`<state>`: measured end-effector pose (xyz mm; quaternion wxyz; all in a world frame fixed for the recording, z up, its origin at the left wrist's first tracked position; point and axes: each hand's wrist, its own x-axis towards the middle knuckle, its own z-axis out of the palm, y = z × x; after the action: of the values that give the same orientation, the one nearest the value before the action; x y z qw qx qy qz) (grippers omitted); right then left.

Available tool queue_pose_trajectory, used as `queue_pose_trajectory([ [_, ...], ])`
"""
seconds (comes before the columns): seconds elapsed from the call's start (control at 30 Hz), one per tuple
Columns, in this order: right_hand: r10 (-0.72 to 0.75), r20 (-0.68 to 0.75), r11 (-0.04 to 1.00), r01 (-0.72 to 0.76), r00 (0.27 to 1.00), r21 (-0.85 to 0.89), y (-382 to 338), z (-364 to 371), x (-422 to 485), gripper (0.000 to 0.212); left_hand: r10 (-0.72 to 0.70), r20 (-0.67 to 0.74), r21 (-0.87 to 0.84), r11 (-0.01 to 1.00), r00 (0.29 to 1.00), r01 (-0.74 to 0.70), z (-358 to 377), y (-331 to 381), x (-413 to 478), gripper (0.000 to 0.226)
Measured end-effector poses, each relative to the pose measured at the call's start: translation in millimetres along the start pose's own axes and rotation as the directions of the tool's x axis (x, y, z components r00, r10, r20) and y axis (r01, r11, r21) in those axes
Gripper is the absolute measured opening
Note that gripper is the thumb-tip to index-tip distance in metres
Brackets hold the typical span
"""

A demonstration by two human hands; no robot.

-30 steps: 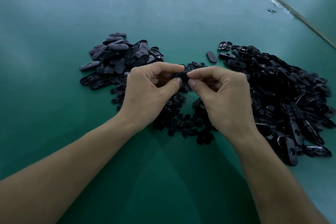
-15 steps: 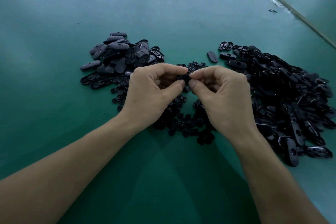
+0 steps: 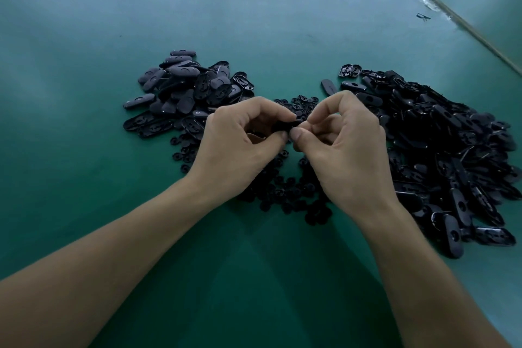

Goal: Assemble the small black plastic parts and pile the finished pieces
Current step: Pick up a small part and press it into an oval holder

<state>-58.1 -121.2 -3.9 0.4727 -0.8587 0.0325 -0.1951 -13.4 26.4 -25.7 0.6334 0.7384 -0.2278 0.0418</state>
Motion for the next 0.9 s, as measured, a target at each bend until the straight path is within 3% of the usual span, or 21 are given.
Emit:
queue_pose_trajectory([
  [0.2, -0.08, -0.024, 0.996, 0.079, 0.997, -0.043, -4.6, 0.0, -1.5, 0.027, 0.008, -0.017, 0.001, 1.0, 1.0, -0.008, 1.3, 0.9, -0.7, 0.029],
  [0.43, -0.154, -0.033, 0.987, 0.153, 0.987, -0.046, -10.0, 0.9, -4.9, 0.026, 0.024, -0.042, 0.007, 1.0, 0.999, -0.024, 1.0, -1.6, -0.4, 0.013],
  [0.63, -0.121, -0.051, 0.993, 0.12, 0.991, -0.021, -6.0, 0.6, -1.4, 0.021, 0.03, -0.046, 0.012, 1.0, 0.998, -0.029, 1.9, -4.7, 1.5, 0.019],
  [0.9, -0.078, 0.04, 0.993, 0.074, 0.996, 0.091, 3.4, -4.0, 5.0, 0.02, 0.001, -0.019, -0.105, 0.994, 1.0, -0.003, 0.9, -3.1, 2.6, 0.026],
])
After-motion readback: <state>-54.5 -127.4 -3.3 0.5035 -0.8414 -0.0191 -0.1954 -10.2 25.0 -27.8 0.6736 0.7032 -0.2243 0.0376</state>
